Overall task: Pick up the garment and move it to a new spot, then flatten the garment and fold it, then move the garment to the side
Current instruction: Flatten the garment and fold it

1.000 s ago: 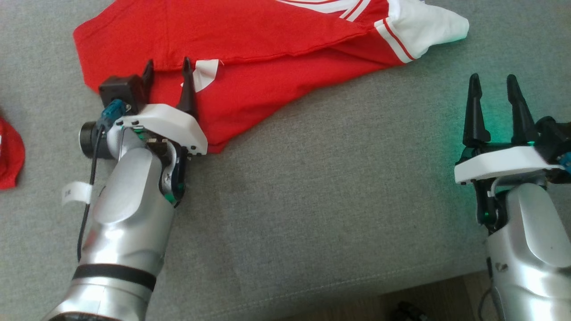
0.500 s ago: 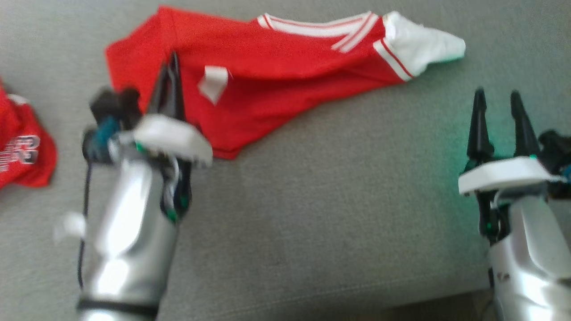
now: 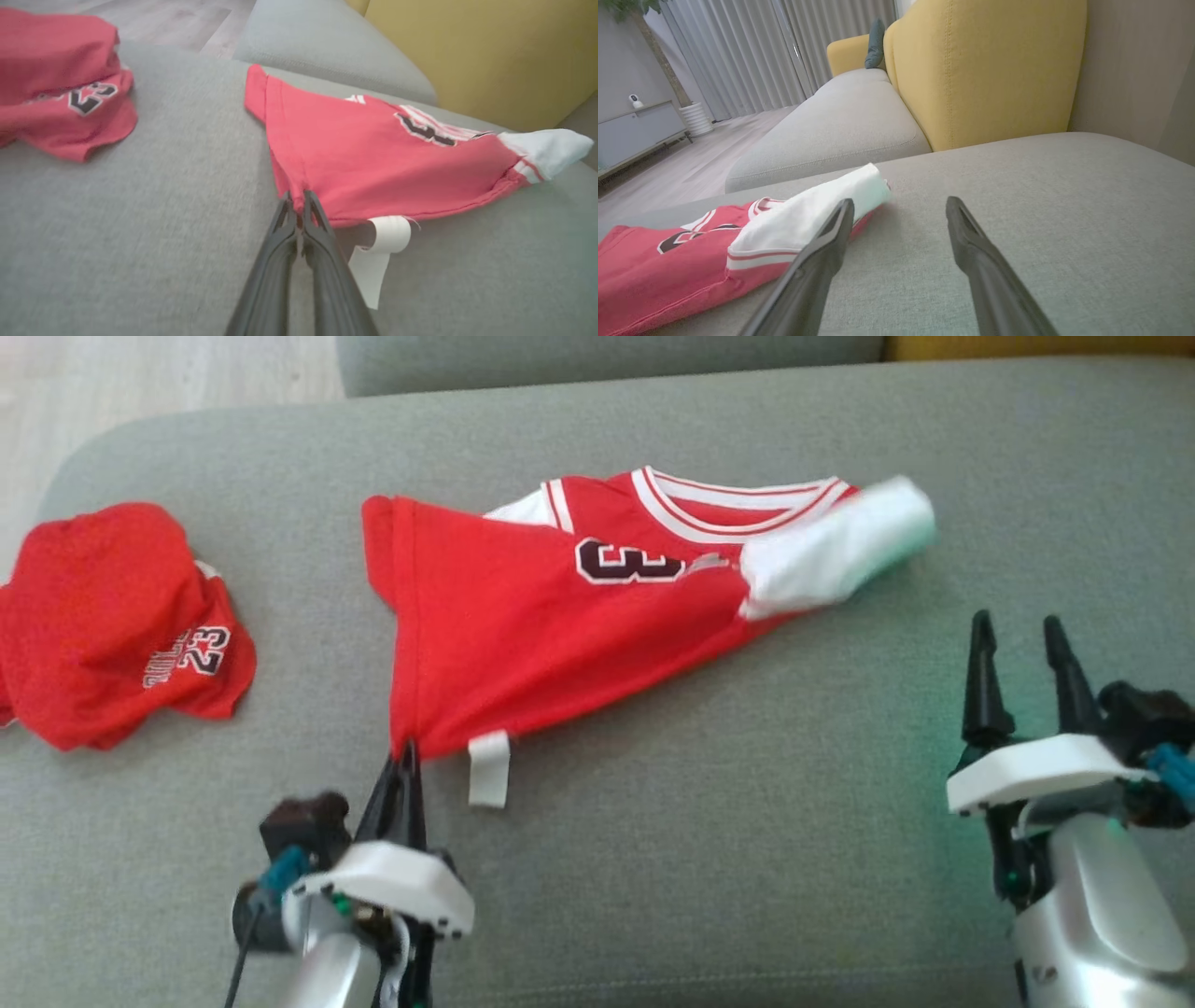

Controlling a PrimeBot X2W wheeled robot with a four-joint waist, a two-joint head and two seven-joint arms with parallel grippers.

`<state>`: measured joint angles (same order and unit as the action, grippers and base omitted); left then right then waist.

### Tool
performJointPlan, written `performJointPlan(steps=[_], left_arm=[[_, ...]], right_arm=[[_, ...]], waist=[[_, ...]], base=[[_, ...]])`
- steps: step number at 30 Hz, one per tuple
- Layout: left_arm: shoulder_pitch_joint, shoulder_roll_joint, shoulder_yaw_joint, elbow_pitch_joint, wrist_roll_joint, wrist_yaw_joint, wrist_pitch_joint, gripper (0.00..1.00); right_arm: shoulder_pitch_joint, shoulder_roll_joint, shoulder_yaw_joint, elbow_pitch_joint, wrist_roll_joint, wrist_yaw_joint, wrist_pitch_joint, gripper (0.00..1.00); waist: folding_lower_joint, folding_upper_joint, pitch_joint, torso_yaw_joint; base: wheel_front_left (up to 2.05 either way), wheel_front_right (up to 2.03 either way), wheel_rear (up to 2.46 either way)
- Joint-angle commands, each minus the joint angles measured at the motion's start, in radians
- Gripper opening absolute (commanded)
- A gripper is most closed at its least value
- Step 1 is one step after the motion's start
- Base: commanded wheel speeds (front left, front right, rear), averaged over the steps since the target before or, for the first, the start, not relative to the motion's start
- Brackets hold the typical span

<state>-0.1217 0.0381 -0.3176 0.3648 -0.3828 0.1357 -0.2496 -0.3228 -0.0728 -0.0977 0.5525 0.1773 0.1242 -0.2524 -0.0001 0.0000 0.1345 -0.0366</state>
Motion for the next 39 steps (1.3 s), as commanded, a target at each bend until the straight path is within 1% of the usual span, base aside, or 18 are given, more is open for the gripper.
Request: performJointPlan(steps=[1, 2, 3, 7, 13, 16, 19, 24, 26, 30, 37, 38, 39], left_arm=[[-0.02, 0.012, 0.024, -0.01, -0.006, 0.011, -0.012, 0.47], [-0.015, 0.012, 0.026, 0.002, -0.015, 0.016, -0.012, 0.87], [-0.011, 0.012, 0.025, 0.014, -0.021, 0.019, -0.012, 1.0], [-0.008, 0.012, 0.014, 0.028, -0.026, 0.026, -0.012, 1.0], [-0.018, 0.012, -0.008, 0.025, -0.017, 0.025, -0.012, 1.0], [-0.031, 0.012, -0.015, 0.02, -0.016, 0.025, -0.012, 1.0], [-0.04, 0.012, -0.022, 0.014, -0.017, 0.026, -0.012, 1.0], [-0.044, 0.012, -0.03, 0.01, -0.016, 0.027, -0.012, 1.0], [-0.042, 0.012, -0.031, 0.01, -0.016, 0.027, -0.012, 1.0], [-0.034, 0.012, -0.03, 0.012, -0.016, 0.025, -0.012, 1.0], [-0.034, 0.012, -0.035, 0.016, -0.009, 0.018, -0.012, 1.0], [-0.034, 0.012, -0.036, 0.015, -0.007, 0.017, -0.012, 1.0], [-0.034, 0.012, -0.036, 0.015, -0.007, 0.016, -0.012, 1.0]], right_arm=[[-0.003, 0.005, 0.033, -0.019, -0.003, 0.007, -0.009, 1.0], [-0.006, 0.004, 0.043, -0.014, -0.006, 0.007, -0.009, 1.0], [-0.014, 0.0, 0.055, -0.007, -0.008, 0.007, -0.009, 1.0], [-0.078, -0.025, 0.108, 0.03, -0.01, 0.007, -0.004, 1.0], [-0.212, -0.07, 0.18, 0.105, -0.004, 0.007, 0.057, 1.0], [-0.253, -0.08, 0.217, 0.143, -0.003, 0.007, 0.076, 1.0], [-0.272, -0.083, 0.233, 0.184, -0.01, 0.007, 0.083, 1.0], [-0.263, -0.08, 0.214, 0.264, -0.07, 0.007, 0.095, 1.0], [-0.246, -0.068, 0.194, 0.286, -0.092, 0.007, 0.091, 1.0], [-0.207, -0.041, 0.15, 0.316, -0.118, 0.007, 0.081, 1.0], [-0.181, -0.019, 0.084, 0.352, -0.164, 0.007, 0.083, 1.0], [-0.179, -0.017, 0.073, 0.355, -0.171, 0.007, 0.081, 0.95], [-0.176, -0.014, 0.058, 0.358, -0.173, 0.007, 0.078, 0.67]], waist=[[0.0001, 0.0, -0.006, 0.005], [0.0001, 0.0, -0.006, 0.006], [0.0001, 0.0, -0.004, 0.008], [0.0001, 0.0, 0.01, 0.025], [0.0001, 0.0, 0.045, 0.068], [0.0001, 0.0, 0.06, 0.091], [0.0001, 0.0, 0.067, 0.105], [0.0001, 0.0, 0.07, 0.113], [0.0001, 0.0, 0.068, 0.111], [0.0001, 0.0, 0.062, 0.1], [0.0001, 0.0, 0.058, 0.09], [0.0001, 0.0, 0.057, 0.089], [0.0001, 0.0, 0.055, 0.088]], base=[[0.0, 0.0, 0.0], [0.0, 0.0, 0.0], [0.0, 0.0, 0.0], [0.0, 0.0, 0.0], [0.0, 0.0, 0.0], [0.0, 0.0, 0.0], [0.0, 0.0, 0.0], [0.0, 0.0, 0.0], [0.0, 0.0, 0.0], [0.0, 0.0, 0.0], [0.0, 0.0, 0.0], [0.0, 0.0, 0.0], [0.0, 0.0, 0.0]])
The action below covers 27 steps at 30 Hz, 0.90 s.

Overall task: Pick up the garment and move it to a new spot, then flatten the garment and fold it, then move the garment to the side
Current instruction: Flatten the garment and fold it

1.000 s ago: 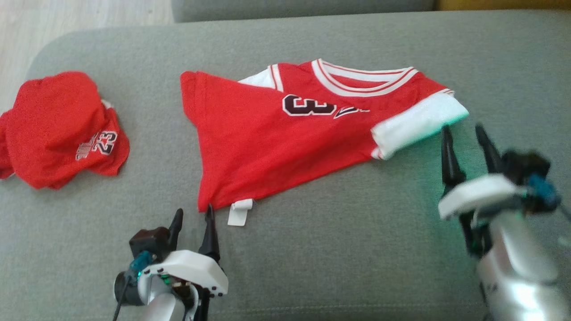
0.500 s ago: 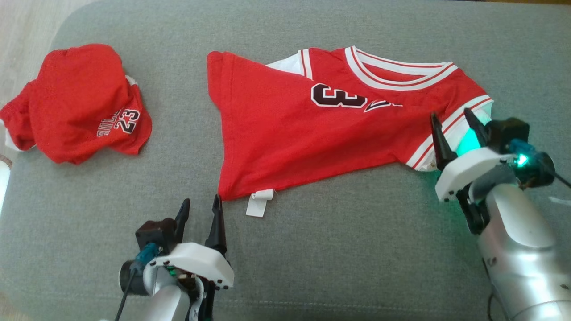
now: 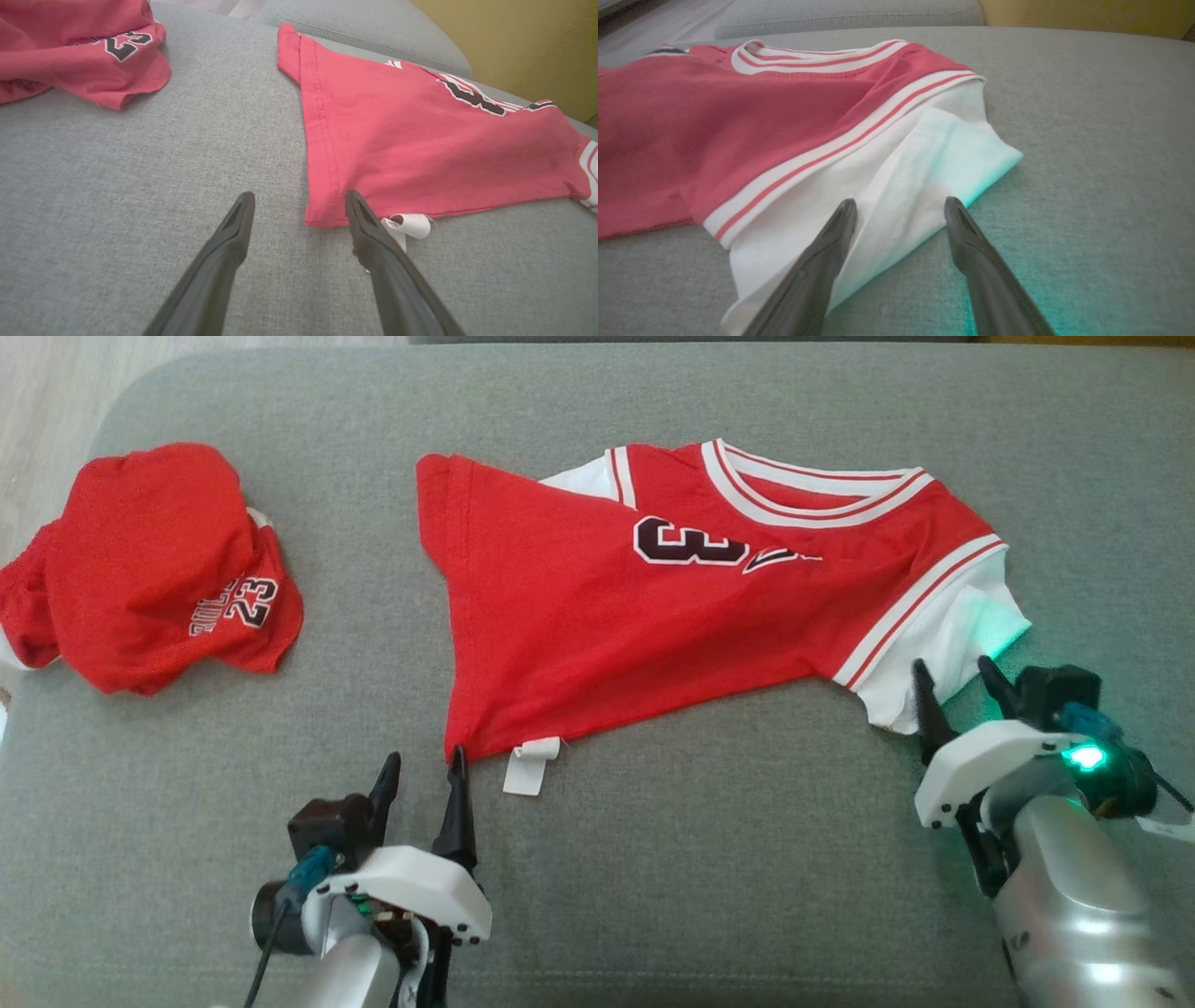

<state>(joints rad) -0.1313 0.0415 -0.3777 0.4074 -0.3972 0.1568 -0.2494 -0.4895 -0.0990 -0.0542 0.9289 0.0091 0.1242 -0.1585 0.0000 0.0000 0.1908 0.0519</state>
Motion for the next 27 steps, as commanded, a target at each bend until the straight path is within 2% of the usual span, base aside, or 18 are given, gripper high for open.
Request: performJointPlan(steps=[1, 2, 6, 11, 12, 13, 18, 21, 23, 27], left_arm=[[-0.024, 0.009, 0.024, -0.027, 0.008, -0.006, -0.012, 1.0], [-0.023, 0.009, 0.024, -0.027, 0.008, -0.006, -0.012, 1.0], [-0.017, 0.009, 0.025, -0.021, 0.008, -0.008, -0.012, 1.0], [-0.01, 0.009, 0.033, -0.017, 0.018, -0.011, -0.012, 1.0], [-0.008, 0.009, 0.036, -0.019, 0.02, -0.012, -0.012, 1.0], [-0.004, 0.009, 0.039, -0.02, 0.022, -0.012, -0.012, 1.0], [0.02, 0.009, 0.054, -0.021, 0.033, -0.012, -0.012, 1.0], [0.035, 0.009, 0.074, -0.031, 0.047, -0.001, -0.012, 1.0], [0.045, 0.009, 0.096, -0.045, 0.064, 0.013, -0.012, 1.0], [0.067, 0.009, 0.14, -0.062, 0.108, 0.038, -0.012, 1.0]], right_arm=[[-0.007, 0.015, 0.0, -0.016, -0.006, 0.007, -0.02, 0.16], [-0.003, 0.016, -0.01, -0.01, -0.011, 0.007, -0.022, 0.0], [0.007, 0.021, -0.043, 0.006, -0.025, 0.007, -0.026, 0.0], [0.012, 0.027, -0.131, 0.009, -0.038, 0.007, -0.06, 0.0], [0.014, 0.027, -0.157, 0.005, -0.038, 0.007, -0.069, 0.42], [0.018, 0.029, -0.184, 0.002, -0.034, 0.007, -0.076, 1.0], [0.052, 0.035, -0.321, -0.05, -0.038, 0.007, -0.101, 1.0], [0.082, 0.039, -0.361, -0.131, -0.07, 0.007, -0.103, 1.0], [0.103, 0.043, -0.346, -0.192, -0.082, 0.007, -0.103, 1.0], [0.146, 0.048, -0.22, -0.305, -0.055, 0.007, -0.103, 1.0]], waist=[[0.0, 0.0, -0.003, -0.002], [0.0, 0.0, -0.005, -0.004], [0.0, 0.0, -0.012, -0.011], [0.0, 0.0, -0.022, -0.03], [0.0, 0.0, -0.025, -0.035], [0.0, 0.0, -0.031, -0.04], [0.0, 0.0, -0.063, -0.073], [0.0, 0.0, -0.086, -0.093], [0.0, 0.0, -0.098, -0.103], [0.0, 0.0, -0.117, -0.112]], base=[[0.0, 0.0, 0.0], [0.0, 0.0, 0.0], [0.0, 0.0, 0.0], [0.0, 0.0, 0.0], [0.0, 0.0, 0.0], [0.0, 0.0, 0.0], [0.0, 0.0, 0.0], [0.0, 0.0, 0.0], [0.0, 0.0, 0.0], [0.0, 0.0, 0.0]])
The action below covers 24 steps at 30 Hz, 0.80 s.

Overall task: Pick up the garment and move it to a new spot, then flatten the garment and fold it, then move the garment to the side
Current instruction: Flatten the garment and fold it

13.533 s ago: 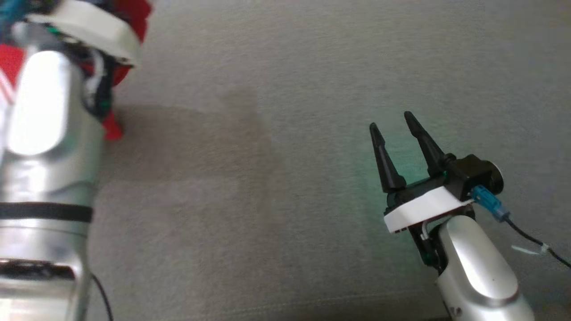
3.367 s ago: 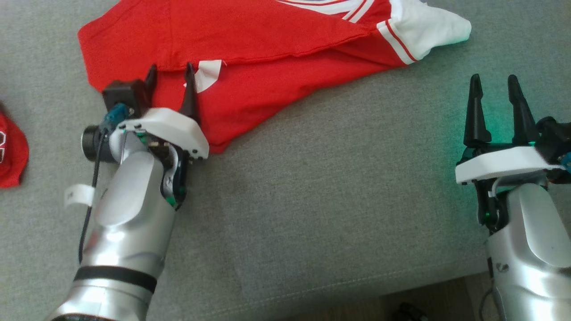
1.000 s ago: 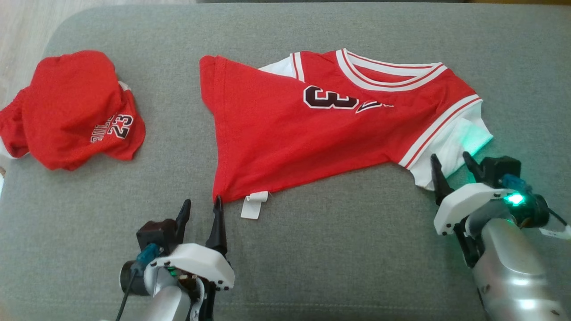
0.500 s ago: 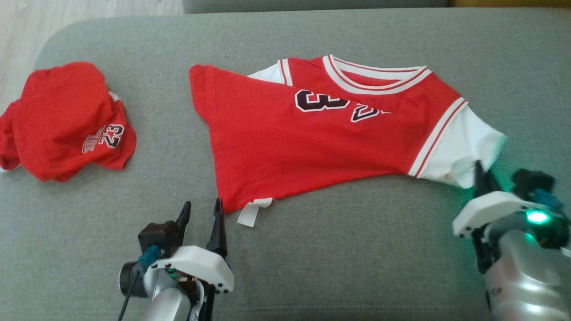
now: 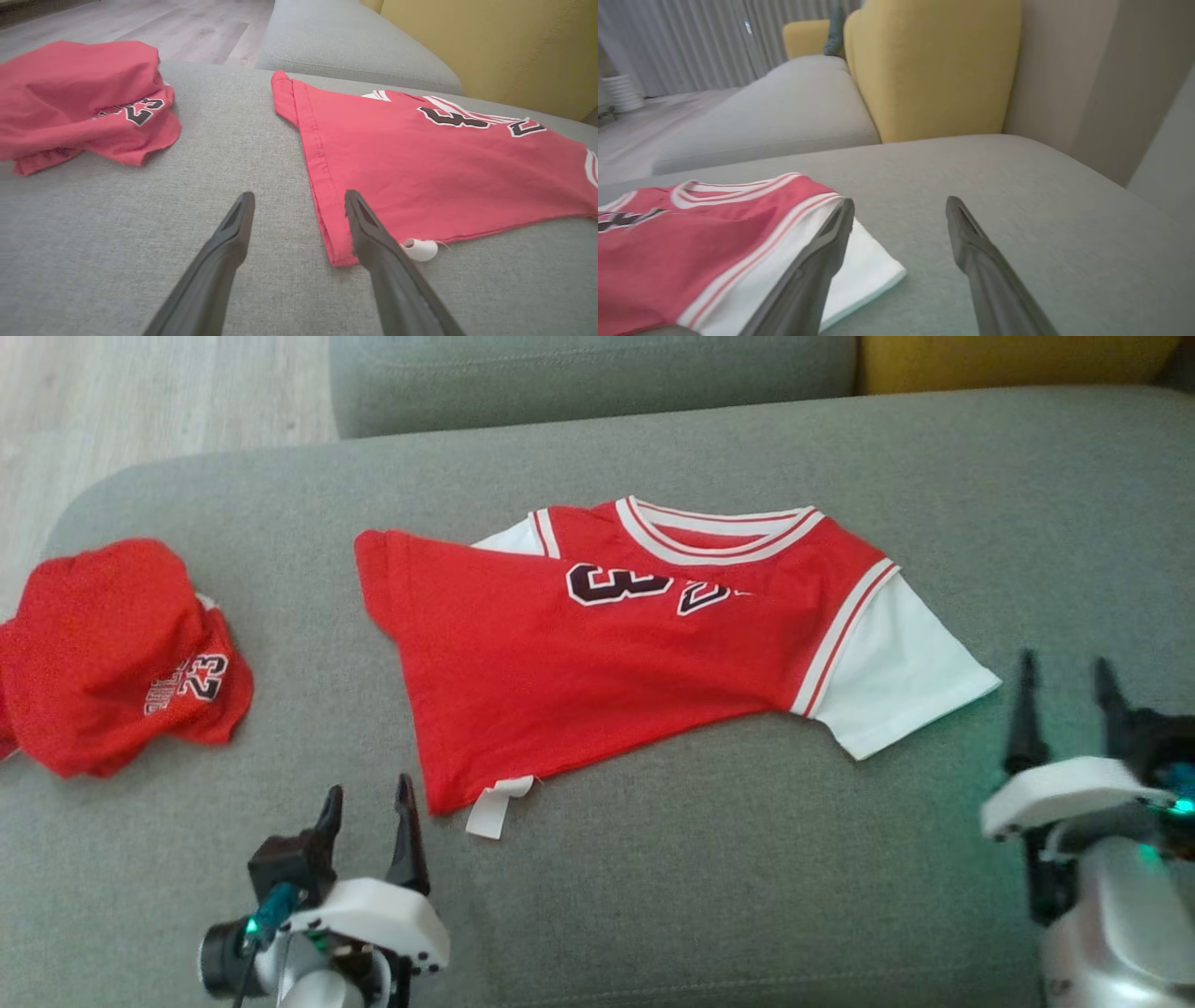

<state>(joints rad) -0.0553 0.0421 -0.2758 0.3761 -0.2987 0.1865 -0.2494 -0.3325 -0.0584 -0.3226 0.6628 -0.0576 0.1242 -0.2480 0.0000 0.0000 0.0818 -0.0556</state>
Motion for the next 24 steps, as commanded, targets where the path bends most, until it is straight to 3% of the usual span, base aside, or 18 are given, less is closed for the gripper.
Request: performJointPlan(steps=[1, 6, 9, 24], left_arm=[[-0.005, 0.008, 0.047, -0.032, 0.019, 0.011, -0.012, 1.0], [0.012, 0.008, 0.08, -0.036, 0.055, 0.011, -0.012, 1.0], [0.02, 0.008, 0.085, -0.036, 0.07, 0.007, -0.012, 1.0], [0.054, 0.008, 0.109, -0.023, 0.101, -0.014, -0.012, 1.0]], right_arm=[[0.002, 0.007, 0.089, -0.057, 0.026, 0.007, -0.013, 1.0], [0.057, 0.008, 0.26, -0.122, 0.079, 0.007, -0.014, 1.0], [0.083, 0.008, 0.307, -0.134, 0.094, 0.007, -0.014, 1.0], [0.161, 0.008, 0.385, -0.129, 0.139, 0.007, -0.014, 1.0]], waist=[[0.0, 0.0, -0.011, -0.005], [0.0, 0.0, -0.03, 0.005], [0.0, 0.0, -0.043, 0.014], [0.0, 0.0, -0.089, 0.034]], base=[[0.0, 0.0, 0.0], [0.0, 0.0, 0.0], [0.0, 0.0, 0.0], [0.0, 0.0, 0.0]])
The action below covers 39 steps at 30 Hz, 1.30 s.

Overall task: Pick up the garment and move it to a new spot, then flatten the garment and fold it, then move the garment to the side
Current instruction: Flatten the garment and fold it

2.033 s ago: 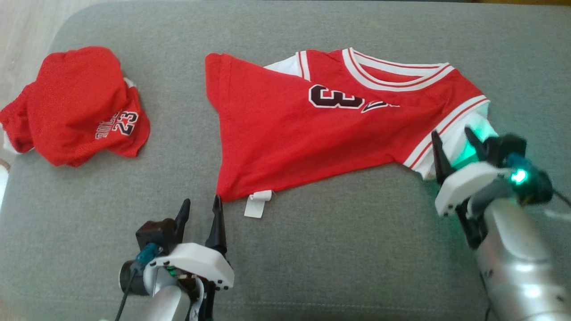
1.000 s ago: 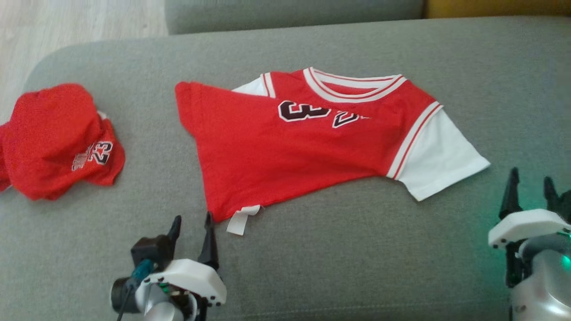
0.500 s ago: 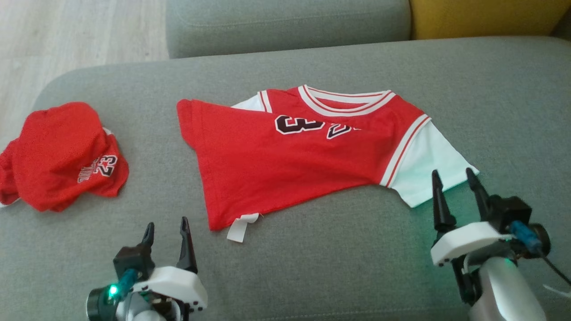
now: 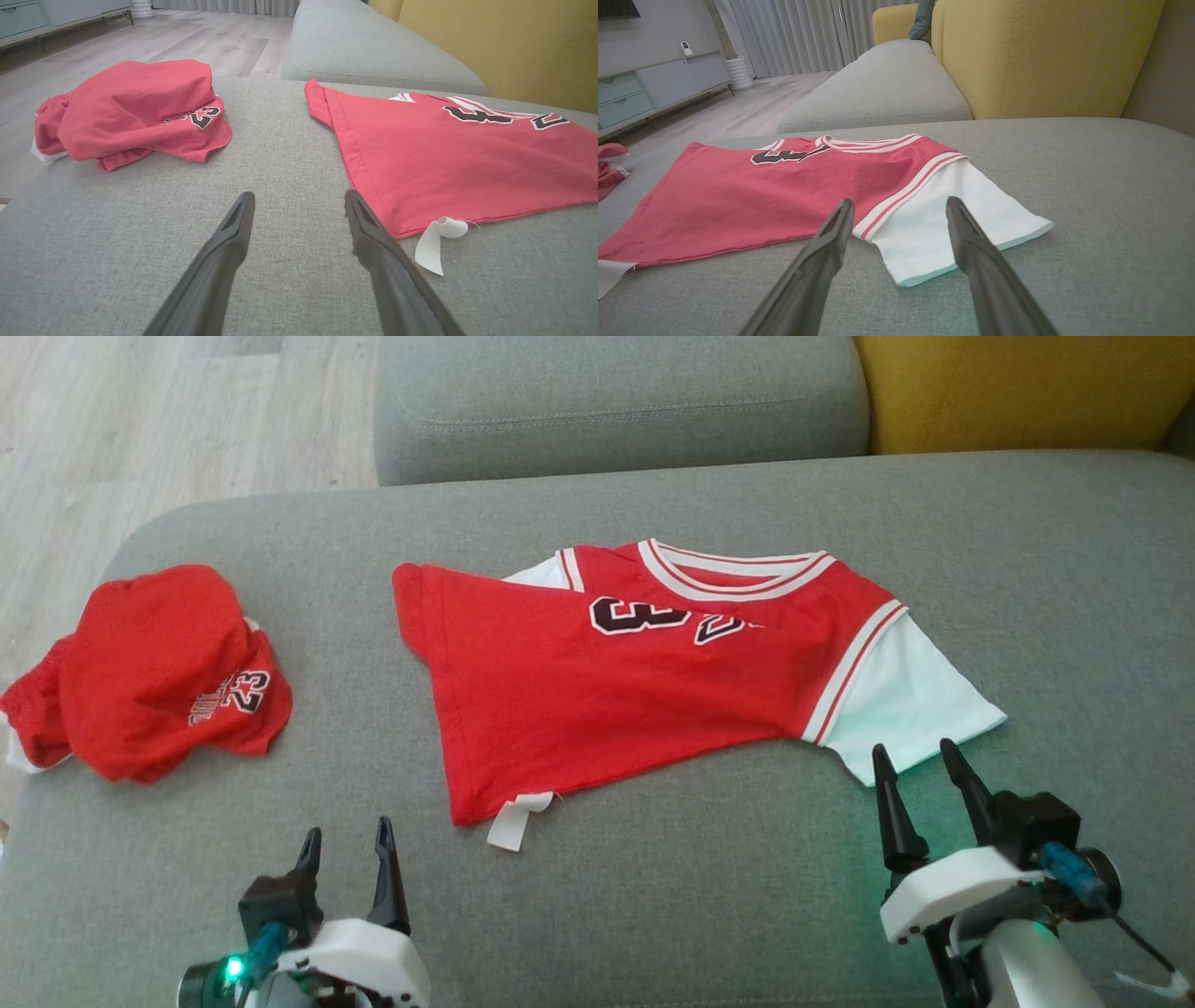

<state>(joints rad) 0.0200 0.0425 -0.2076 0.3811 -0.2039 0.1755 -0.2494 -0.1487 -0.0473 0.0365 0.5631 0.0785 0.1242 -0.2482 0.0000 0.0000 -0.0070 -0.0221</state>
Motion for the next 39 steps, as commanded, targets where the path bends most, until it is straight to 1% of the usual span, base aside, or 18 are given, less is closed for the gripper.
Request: performJointPlan(steps=[1, 6, 10, 18, 22, 25, 27, 31, 32, 34, 35, 36, 39], left_arm=[[-0.021, 0.008, 0.04, -0.028, 0.007, -0.003, -0.012, 1.0], [-0.019, 0.008, 0.031, -0.029, 0.001, -0.005, -0.012, 1.0], [-0.034, 0.008, 0.002, -0.034, -0.025, -0.026, -0.012, 1.0], [-0.121, 0.008, -0.085, -0.015, -0.115, -0.06, -0.012, 1.0], [-0.149, 0.008, -0.113, 0.002, -0.159, -0.064, -0.012, 1.0], [-0.162, 0.008, -0.126, 0.025, -0.186, -0.058, -0.012, 1.0], [-0.17, 0.008, -0.126, 0.043, -0.199, -0.049, -0.012, 1.0], [-0.183, 0.008, -0.125, 0.061, -0.208, -0.048, -0.012, 1.0], [-0.184, 0.008, -0.124, 0.063, -0.212, -0.049, -0.012, 0.97], [-0.188, 0.008, -0.123, 0.065, -0.213, -0.053, -0.012, 0.38], [-0.188, 0.008, -0.122, 0.067, -0.216, -0.055, -0.012, 0.04], [-0.19, 0.008, -0.122, 0.069, -0.214, -0.056, -0.012, 0.0], [-0.193, 0.008, -0.123, 0.074, -0.214, -0.064, -0.012, 0.0]], right_arm=[[-0.021, -0.003, 0.028, -0.028, 0.007, 0.007, -0.013, 1.0], [-0.02, -0.003, 0.041, -0.022, 0.02, 0.007, -0.014, 1.0], [-0.027, -0.003, 0.042, -0.022, 0.024, 0.007, -0.014, 1.0], [-0.075, -0.003, 0.031, -0.037, 0.01, 0.007, -0.014, 1.0], [-0.095, -0.003, 0.02, -0.043, -0.002, 0.007, -0.014, 1.0], [-0.106, -0.003, 0.013, -0.044, -0.006, 0.007, -0.014, 1.0], [-0.113, -0.003, 0.011, -0.046, -0.006, 0.007, -0.014, 1.0], [-0.123, -0.003, 0.007, -0.053, -0.002, 0.007, -0.014, 1.0], [-0.124, -0.003, 0.005, -0.055, -0.001, 0.007, -0.014, 1.0], [-0.127, -0.003, 0.001, -0.056, 0.001, 0.007, -0.014, 1.0], [-0.128, -0.003, -0.001, -0.056, 0.004, 0.007, -0.014, 1.0], [-0.129, -0.003, -0.003, -0.056, 0.005, 0.007, -0.014, 1.0], [-0.129, -0.003, -0.015, -0.053, 0.006, 0.007, -0.014, 1.0]], waist=[[0.0, 0.0, 0.0, 0.001], [0.0, 0.0, 0.004, 0.006], [0.0, 0.0, 0.025, 0.003], [0.0, 0.0, 0.129, -0.026], [0.0, 0.0, 0.162, -0.046], [0.0, 0.0, 0.18, -0.056], [0.0, 0.0, 0.19, -0.063], [0.0, 0.0, 0.205, -0.072], [0.0, 0.0, 0.208, -0.073], [0.0, 0.0, 0.212, -0.076], [0.0, 0.0, 0.213, -0.077], [0.0, 0.0, 0.214, -0.078], [0.0, 0.0, 0.217, -0.075]], base=[[0.0, 0.0, 0.0], [0.0, 0.0, 0.0], [0.0, 0.0, 0.0], [0.0, 0.0, 0.0], [0.0, 0.0, 0.0], [0.0, 0.0, 0.0], [0.0, 0.0, 0.0], [0.0, 0.0, 0.0], [0.0, 0.0, 0.0], [0.0, 0.0, 0.0], [0.0, 0.0, 0.0], [0.0, 0.0, 0.0], [0.0, 0.0, 0.0]])
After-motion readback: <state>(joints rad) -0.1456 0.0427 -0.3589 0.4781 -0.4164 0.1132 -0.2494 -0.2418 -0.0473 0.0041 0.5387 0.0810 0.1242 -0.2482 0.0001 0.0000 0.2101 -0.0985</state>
